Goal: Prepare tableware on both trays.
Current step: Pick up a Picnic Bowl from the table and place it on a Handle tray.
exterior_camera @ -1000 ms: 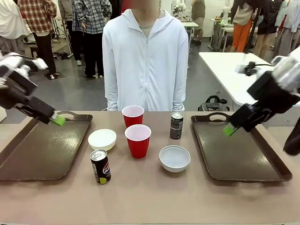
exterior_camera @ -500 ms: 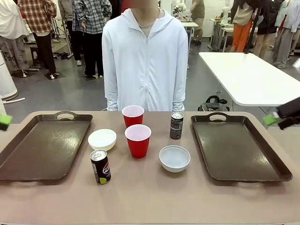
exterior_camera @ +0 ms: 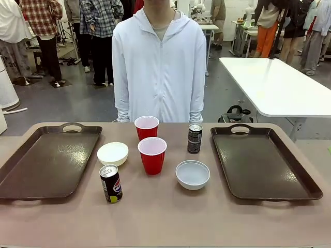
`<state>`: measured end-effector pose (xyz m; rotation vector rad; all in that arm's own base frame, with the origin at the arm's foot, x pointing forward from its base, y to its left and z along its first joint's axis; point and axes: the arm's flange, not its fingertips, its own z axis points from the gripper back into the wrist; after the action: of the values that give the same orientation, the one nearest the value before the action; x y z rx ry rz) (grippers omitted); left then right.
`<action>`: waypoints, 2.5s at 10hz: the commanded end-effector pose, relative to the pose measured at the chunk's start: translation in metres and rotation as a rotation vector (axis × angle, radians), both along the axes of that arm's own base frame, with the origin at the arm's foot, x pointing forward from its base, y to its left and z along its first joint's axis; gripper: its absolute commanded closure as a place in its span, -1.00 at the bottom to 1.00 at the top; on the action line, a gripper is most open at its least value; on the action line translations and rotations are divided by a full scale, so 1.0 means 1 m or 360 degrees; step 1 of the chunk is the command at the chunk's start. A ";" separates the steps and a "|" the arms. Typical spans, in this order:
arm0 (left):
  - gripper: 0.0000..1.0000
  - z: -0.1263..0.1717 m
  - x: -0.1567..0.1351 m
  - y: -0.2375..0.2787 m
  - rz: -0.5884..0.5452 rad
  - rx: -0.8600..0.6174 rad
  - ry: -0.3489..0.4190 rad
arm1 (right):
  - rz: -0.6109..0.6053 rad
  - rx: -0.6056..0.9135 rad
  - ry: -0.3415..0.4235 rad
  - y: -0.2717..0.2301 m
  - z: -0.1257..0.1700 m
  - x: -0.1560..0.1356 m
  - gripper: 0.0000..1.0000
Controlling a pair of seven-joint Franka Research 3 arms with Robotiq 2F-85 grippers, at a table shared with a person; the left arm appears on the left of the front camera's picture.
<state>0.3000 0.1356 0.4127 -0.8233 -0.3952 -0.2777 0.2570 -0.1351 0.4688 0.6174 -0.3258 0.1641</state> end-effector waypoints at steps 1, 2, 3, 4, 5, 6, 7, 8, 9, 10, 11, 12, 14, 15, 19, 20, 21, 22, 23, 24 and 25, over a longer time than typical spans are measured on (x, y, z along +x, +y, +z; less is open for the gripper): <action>-1.00 -0.010 -0.023 -0.036 -0.0005 0.0024 -0.0055 | 0.0025 -0.0033 0.0001 0.042 -0.054 -0.051 -1.00; -1.00 -0.008 -0.023 -0.036 -0.0004 0.0026 -0.0054 | 0.0025 -0.0029 0.0012 0.041 -0.055 -0.053 -1.00; -1.00 -0.008 -0.023 -0.034 0.0006 0.0040 -0.0051 | 0.0035 -0.0018 0.0028 0.041 -0.058 -0.051 -1.00; -1.00 -0.005 -0.024 -0.033 0.0015 0.0056 -0.0044 | 0.0050 -0.0007 0.0043 0.041 -0.061 -0.048 -1.00; -1.00 -0.004 -0.025 -0.031 0.0035 0.0071 -0.0033 | 0.0067 0.0000 0.0049 0.042 -0.063 -0.046 -1.00; -1.00 -0.004 -0.026 -0.031 0.0038 0.0126 -0.0051 | 0.0115 0.0025 0.0040 0.043 -0.064 -0.045 -1.00; -1.00 -0.001 -0.027 -0.036 0.0023 0.0191 -0.0132 | 0.0026 0.0026 0.0055 -0.001 -0.003 -0.010 -1.00; -1.00 0.013 0.003 -0.009 0.0000 0.0070 -0.0029 | 0.0026 0.0026 0.0055 -0.001 -0.003 -0.010 -1.00; -1.00 0.013 0.003 -0.009 0.0000 0.0070 -0.0029 | 0.0026 0.0026 0.0055 -0.001 -0.003 -0.010 -1.00; -1.00 0.013 0.003 -0.009 0.0000 0.0070 -0.0029 | 0.0026 0.0026 0.0055 -0.001 -0.003 -0.010 -1.00; -1.00 0.013 0.003 -0.009 0.0000 0.0070 -0.0029 | 0.0026 0.0026 0.0055 -0.001 -0.003 -0.010 -1.00; -1.00 0.013 0.003 -0.009 0.0000 0.0070 -0.0029 | 0.0026 0.0026 0.0055 -0.001 -0.003 -0.010 -1.00; -1.00 0.013 0.003 -0.009 0.0000 0.0070 -0.0029 | 0.0026 0.0026 0.0055 -0.001 -0.003 -0.010 -1.00; -1.00 0.013 0.003 -0.009 0.0000 0.0070 -0.0029 | 0.0026 0.0026 0.0055 -0.001 -0.003 -0.010 -1.00; -1.00 0.013 0.003 -0.009 0.0000 0.0070 -0.0029 | 0.0034 0.0023 0.0059 -0.002 -0.004 -0.010 -1.00; -1.00 0.013 0.003 -0.009 0.0000 0.0070 -0.0029 | -0.0016 -0.0089 0.0100 0.020 0.011 0.002 -1.00; -1.00 0.013 0.003 -0.009 0.0000 0.0070 -0.0029 | -0.0022 -0.0180 0.0170 0.046 0.026 0.017 -1.00; -1.00 0.013 0.003 -0.009 0.0000 0.0070 -0.0029 | 0.0062 -0.0226 0.0320 0.076 0.042 0.031 -1.00; -1.00 0.013 0.003 -0.009 0.0000 0.0070 -0.0029 | 0.0110 -0.0300 0.0434 0.103 0.056 0.044 -1.00; -1.00 0.013 0.003 -0.009 0.0000 0.0070 -0.0029 | 0.0107 -0.0407 0.0494 0.134 0.068 0.056 -1.00; -1.00 0.013 0.003 -0.009 0.0000 0.0070 -0.0029 | 0.0076 -0.0533 0.0539 0.165 0.071 0.069 -1.00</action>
<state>0.3039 0.1258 0.4257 -0.7688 -0.4028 -0.2966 0.3070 0.0216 0.5313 0.3693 -0.0210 0.1736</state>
